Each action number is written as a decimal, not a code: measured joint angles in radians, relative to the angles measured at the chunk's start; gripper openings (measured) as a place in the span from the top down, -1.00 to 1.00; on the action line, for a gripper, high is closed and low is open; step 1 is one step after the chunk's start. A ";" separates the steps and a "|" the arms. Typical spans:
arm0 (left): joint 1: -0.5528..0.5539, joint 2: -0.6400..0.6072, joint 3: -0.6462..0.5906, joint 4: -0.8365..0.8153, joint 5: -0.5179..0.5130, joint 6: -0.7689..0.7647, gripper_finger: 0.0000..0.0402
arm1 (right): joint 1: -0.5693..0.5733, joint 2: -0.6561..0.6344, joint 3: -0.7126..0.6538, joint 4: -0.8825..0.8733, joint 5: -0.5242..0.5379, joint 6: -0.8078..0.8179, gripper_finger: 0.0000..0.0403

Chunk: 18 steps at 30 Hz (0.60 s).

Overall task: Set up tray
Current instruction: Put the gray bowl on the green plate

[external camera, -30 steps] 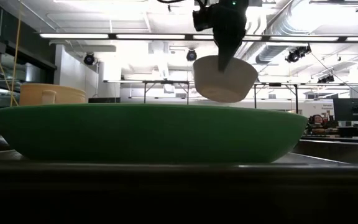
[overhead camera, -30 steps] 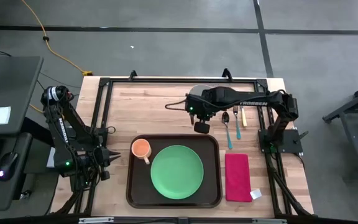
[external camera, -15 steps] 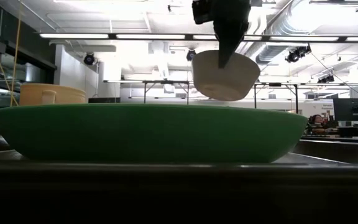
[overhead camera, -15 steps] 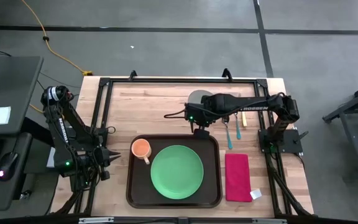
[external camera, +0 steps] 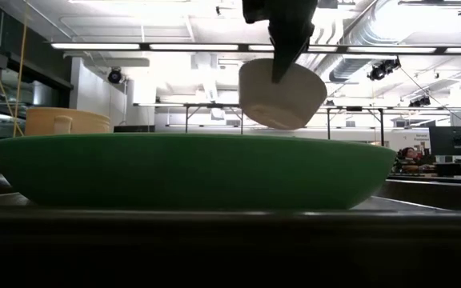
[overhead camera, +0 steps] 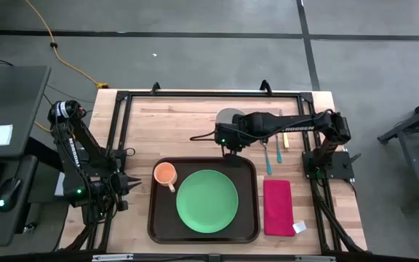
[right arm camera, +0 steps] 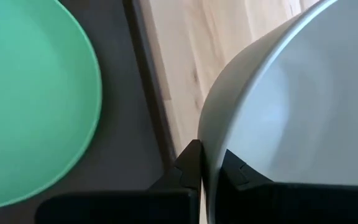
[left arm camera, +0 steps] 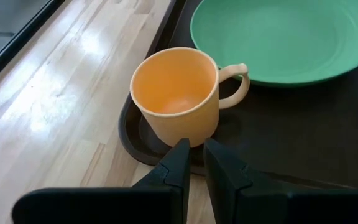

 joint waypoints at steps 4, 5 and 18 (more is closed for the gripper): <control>0.000 -0.010 0.000 0.002 -0.031 0.030 0.61 | 0.029 0.000 0.000 0.032 -0.010 0.020 1.00; 0.000 -0.019 0.000 0.002 -0.041 0.041 0.61 | 0.037 0.000 0.000 0.036 -0.011 0.025 1.00; 0.000 -0.243 0.000 -0.011 -0.098 0.310 0.61 | 0.136 0.000 0.000 0.069 -0.013 0.089 1.00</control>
